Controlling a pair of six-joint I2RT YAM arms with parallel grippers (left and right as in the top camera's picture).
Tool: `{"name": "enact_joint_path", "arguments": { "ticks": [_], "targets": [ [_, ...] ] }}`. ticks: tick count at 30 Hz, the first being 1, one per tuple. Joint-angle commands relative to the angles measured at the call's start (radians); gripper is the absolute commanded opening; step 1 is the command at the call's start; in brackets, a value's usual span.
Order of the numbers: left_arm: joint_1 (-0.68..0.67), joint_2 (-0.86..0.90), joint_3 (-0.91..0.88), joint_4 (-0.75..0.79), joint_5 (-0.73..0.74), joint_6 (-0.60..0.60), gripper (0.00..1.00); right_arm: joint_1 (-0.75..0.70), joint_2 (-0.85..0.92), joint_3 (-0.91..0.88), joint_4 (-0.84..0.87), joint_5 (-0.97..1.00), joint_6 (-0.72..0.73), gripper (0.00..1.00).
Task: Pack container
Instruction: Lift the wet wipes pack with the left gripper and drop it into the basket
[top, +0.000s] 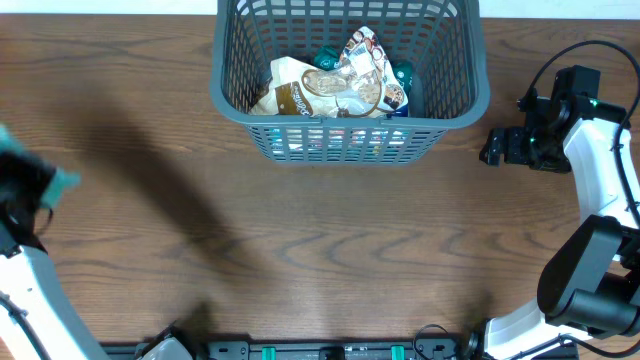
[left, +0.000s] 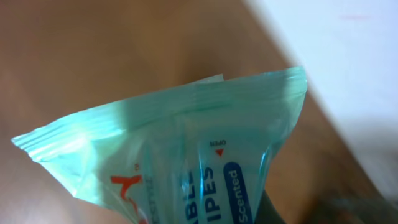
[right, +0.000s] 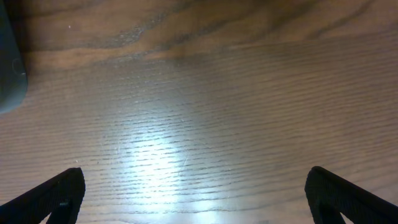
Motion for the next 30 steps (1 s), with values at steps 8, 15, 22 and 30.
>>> {"name": "enact_joint_path", "arguments": {
  "ticks": [8,15,22,30],
  "targets": [
    [-0.506,0.254,0.511,-0.184,0.056,0.398,0.06,0.006,-0.013,-0.003,0.006,-0.004,-0.011,0.99],
    [-0.8,0.433,0.673,-0.235,0.018,0.721,0.06,0.006,-0.013,-0.003,0.006,-0.004,-0.011,0.99],
    [-0.969,0.505,0.713,-0.158,-0.035,0.888,0.06,0.006,-0.013,-0.003,0.001,-0.004,-0.011,0.99],
    [-1.015,0.584,0.712,-0.149,-0.034,1.155,0.06,0.006,-0.013,-0.003,0.001,-0.004,-0.011,0.99]
  ]
}}
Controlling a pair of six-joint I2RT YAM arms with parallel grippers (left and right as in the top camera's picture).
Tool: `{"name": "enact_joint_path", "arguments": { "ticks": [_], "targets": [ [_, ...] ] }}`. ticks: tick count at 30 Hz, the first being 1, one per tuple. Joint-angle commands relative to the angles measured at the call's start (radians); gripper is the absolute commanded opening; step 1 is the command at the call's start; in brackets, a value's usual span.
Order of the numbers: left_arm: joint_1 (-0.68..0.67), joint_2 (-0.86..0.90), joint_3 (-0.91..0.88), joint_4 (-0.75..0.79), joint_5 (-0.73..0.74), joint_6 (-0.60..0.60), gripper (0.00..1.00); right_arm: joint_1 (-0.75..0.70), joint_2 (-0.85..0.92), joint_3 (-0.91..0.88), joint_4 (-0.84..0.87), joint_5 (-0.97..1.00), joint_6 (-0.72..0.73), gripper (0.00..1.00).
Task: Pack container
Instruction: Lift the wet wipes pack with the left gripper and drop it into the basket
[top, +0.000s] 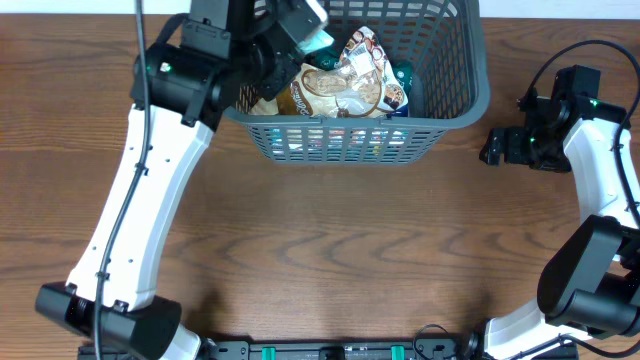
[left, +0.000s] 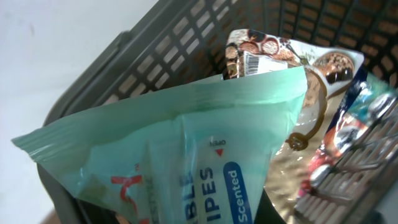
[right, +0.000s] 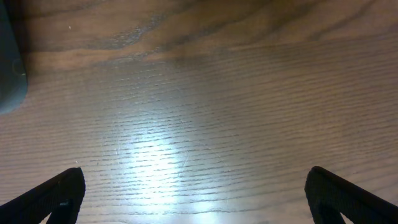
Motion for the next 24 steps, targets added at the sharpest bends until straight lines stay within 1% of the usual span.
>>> {"name": "enact_joint_path", "arguments": {
  "ticks": [1,3,7,9,10,14,15,17,18,19,20,21,22,24],
  "targets": [
    [0.0,0.058,0.023,0.005,-0.012,0.206,0.06,0.006,-0.013,-0.003,0.0,-0.005,-0.011,0.99],
    [0.0,0.087,0.022,0.016,-0.012,0.254,0.06,0.006,-0.013,-0.003,0.0,-0.005,-0.01,0.99],
    [0.0,0.152,0.022,0.071,-0.012,0.266,0.06,0.006,-0.013,-0.003,0.0,-0.005,-0.01,0.99],
    [-0.001,0.19,0.023,0.089,-0.012,0.27,0.1,0.006,-0.013,-0.003,0.0,-0.005,-0.011,0.99],
    [-0.003,0.208,0.022,0.094,-0.012,0.27,0.1,0.006,-0.013,-0.003,0.0,-0.005,-0.01,0.99],
    [-0.013,0.272,0.022,0.079,-0.012,0.27,0.17,0.006,-0.013,-0.003,0.0,-0.005,-0.011,0.99],
    [-0.019,0.287,0.022,0.072,-0.012,0.27,0.27,0.006,-0.013,-0.003,0.0,-0.005,-0.011,0.99],
    [-0.026,0.297,0.022,0.064,-0.013,0.269,0.34,0.006,-0.013,-0.003,0.0,-0.005,-0.01,0.99],
    [-0.031,0.298,0.021,0.063,-0.013,0.267,0.4,0.006,-0.013,-0.003,0.0,-0.005,-0.011,0.99],
    [-0.034,0.298,0.021,0.064,-0.013,0.266,0.55,0.006,-0.013,-0.003,0.0,-0.005,-0.01,0.99],
    [-0.037,0.293,0.021,0.064,-0.013,0.266,0.77,0.006,-0.013,-0.003,0.001,-0.005,-0.011,0.99],
    [-0.038,0.289,0.021,0.063,-0.013,0.264,0.89,0.006,-0.013,-0.003,0.004,-0.005,-0.01,0.99],
    [-0.04,0.282,0.021,0.063,-0.013,0.251,0.98,0.006,-0.013,-0.003,0.005,-0.005,-0.01,0.99],
    [-0.04,0.262,0.021,0.058,-0.014,0.222,0.99,0.006,-0.013,-0.003,0.015,-0.005,-0.01,0.99]
  ]
}}
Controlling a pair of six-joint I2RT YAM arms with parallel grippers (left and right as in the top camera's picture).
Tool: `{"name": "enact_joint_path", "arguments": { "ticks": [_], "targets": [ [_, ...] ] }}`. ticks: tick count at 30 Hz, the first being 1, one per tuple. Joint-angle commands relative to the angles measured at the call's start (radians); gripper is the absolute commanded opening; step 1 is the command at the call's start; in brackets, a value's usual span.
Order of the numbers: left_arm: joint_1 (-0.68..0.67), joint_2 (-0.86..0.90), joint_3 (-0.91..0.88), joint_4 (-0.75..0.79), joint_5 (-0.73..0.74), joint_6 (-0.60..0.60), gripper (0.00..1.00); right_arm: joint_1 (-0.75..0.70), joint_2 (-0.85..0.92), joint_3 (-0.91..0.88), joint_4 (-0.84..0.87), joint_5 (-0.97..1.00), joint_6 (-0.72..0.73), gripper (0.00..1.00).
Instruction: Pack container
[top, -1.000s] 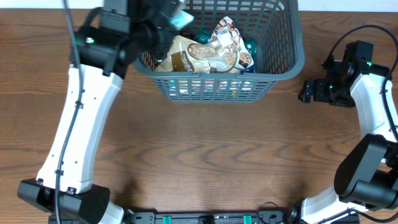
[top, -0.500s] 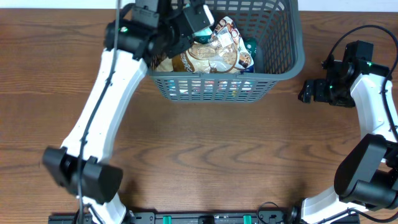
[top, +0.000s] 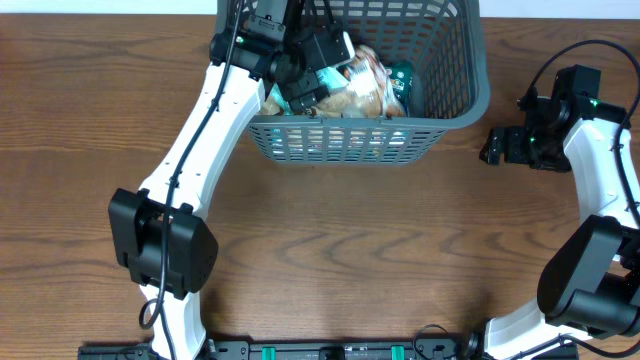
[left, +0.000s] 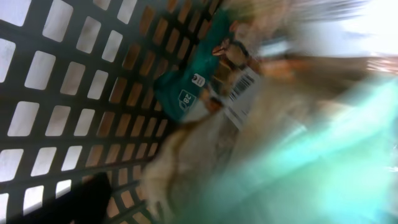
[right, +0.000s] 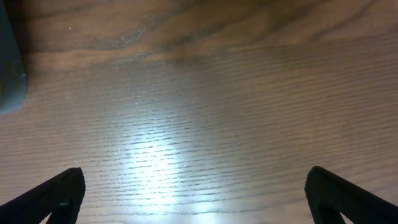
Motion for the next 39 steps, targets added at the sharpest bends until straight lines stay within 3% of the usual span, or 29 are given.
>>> {"name": "enact_joint_path", "arguments": {
  "ticks": [1,8,16,20,22,25,30,34,39],
  "targets": [
    [-0.012,-0.042,0.014,-0.014,0.0,-0.051,0.99,0.006,-0.013,-0.003,0.013,-0.005,-0.01,0.99],
    [-0.008,-0.169,0.015,0.0,-0.163,-0.185,0.99,0.006,-0.013,0.057,0.051,-0.005,-0.011,0.99],
    [0.07,-0.363,0.015,0.071,-0.169,-0.443,0.99,0.006,-0.013,0.362,-0.024,-0.033,-0.011,0.99],
    [0.126,-0.458,0.015,0.006,-0.17,-0.514,0.99,0.006,-0.015,0.516,-0.074,-0.1,-0.003,0.99],
    [0.159,-0.505,0.014,-0.058,-0.169,-0.606,0.99,0.007,-0.029,0.554,-0.09,-0.102,0.038,0.99],
    [0.211,-0.571,0.014,-0.177,-0.169,-0.708,0.99,0.022,-0.077,0.555,-0.085,-0.094,0.039,0.99],
    [0.261,-0.685,-0.019,-0.34,-0.166,-0.728,0.99,0.06,-0.201,0.538,-0.103,-0.021,0.039,0.99],
    [0.261,-0.808,-0.136,-0.344,-0.165,-0.729,0.99,0.102,-0.308,0.485,-0.138,0.017,0.047,0.99],
    [0.261,-1.022,-0.389,-0.281,-0.166,-0.755,0.99,0.164,-0.468,0.294,-0.146,0.032,0.056,0.99]
  ]
}}
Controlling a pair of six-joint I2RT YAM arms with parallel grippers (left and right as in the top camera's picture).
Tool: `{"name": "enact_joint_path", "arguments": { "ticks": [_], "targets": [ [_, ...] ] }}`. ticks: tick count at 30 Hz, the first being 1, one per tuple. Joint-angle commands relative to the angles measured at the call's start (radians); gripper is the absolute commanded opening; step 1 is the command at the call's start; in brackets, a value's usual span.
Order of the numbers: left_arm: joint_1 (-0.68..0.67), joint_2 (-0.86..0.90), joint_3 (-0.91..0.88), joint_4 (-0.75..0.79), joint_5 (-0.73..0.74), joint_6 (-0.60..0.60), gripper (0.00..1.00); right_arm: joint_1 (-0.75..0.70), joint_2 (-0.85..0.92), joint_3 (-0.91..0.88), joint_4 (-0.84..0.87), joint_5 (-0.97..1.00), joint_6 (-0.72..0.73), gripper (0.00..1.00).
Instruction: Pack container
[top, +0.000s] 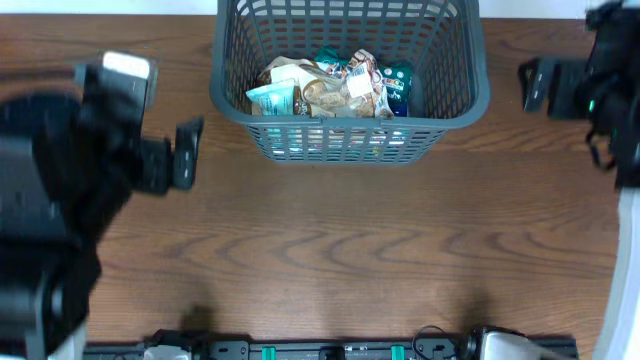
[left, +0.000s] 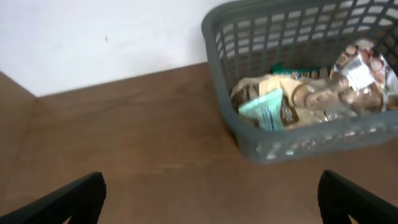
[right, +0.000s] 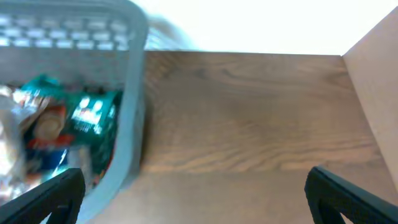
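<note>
The grey mesh basket (top: 350, 128) stands at the table's far middle. A teal wipes packet (top: 272, 98) lies in its left part, leaning on a brown-and-white snack bag (top: 335, 90); a green packet (top: 398, 78) lies to the right. In the left wrist view the wipes packet (left: 267, 107) shows inside the basket (left: 298, 144). My left gripper (left: 208, 205) hangs open and empty, high above the table left of the basket. My right gripper (right: 194, 200) is open and empty too, raised to the right of the basket (right: 127, 124).
My left arm (top: 60, 190) is blurred and near the camera, covering the left of the table. The right arm (top: 600, 80) is at the far right corner. A pale wall (left: 112, 37) runs behind the table's far edge.
The wipes packet left my left gripper and now lies in the basket. The left gripper is open, high and to the left of the basket. The right gripper has risen from the table.
My left gripper held the teal wipes packet at the table's far left edge. Then it held it over the basket's left rim, then down among the packets inside. Now the packet lies there and both grippers are raised, open and empty.
</note>
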Motion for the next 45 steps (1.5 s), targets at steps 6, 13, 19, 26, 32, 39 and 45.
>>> {"name": "enact_joint_path", "arguments": {
  "ticks": [6,13,19,26,32,39,45],
  "targets": [
    [0.005,-0.332,-0.386,0.1,-0.004,-0.05,0.99,0.129,-0.338,-0.435,0.079,0.132,0.084,0.99],
    [0.005,-0.492,-0.637,0.143,0.018,-0.026,0.99,0.177,-0.693,-0.776,0.184,0.128,0.101,0.99],
    [0.003,-0.499,-0.738,0.203,0.051,-0.031,0.99,0.177,-0.819,-0.894,0.137,0.129,0.101,0.99],
    [0.003,-0.498,-0.738,0.216,0.041,-0.03,0.99,0.177,-0.817,-0.903,-0.01,0.129,0.101,0.99],
    [0.003,-0.498,-0.738,0.215,0.041,-0.03,0.99,0.177,-0.817,-0.903,-0.089,0.129,0.101,0.99],
    [0.003,-0.498,-0.738,0.212,0.041,-0.031,0.99,0.177,-0.817,-0.903,-0.088,0.129,0.101,0.99],
    [0.003,-0.498,-0.738,0.212,0.041,-0.031,0.99,0.192,-0.909,-0.903,-0.087,0.129,0.101,0.99]
  ]
}}
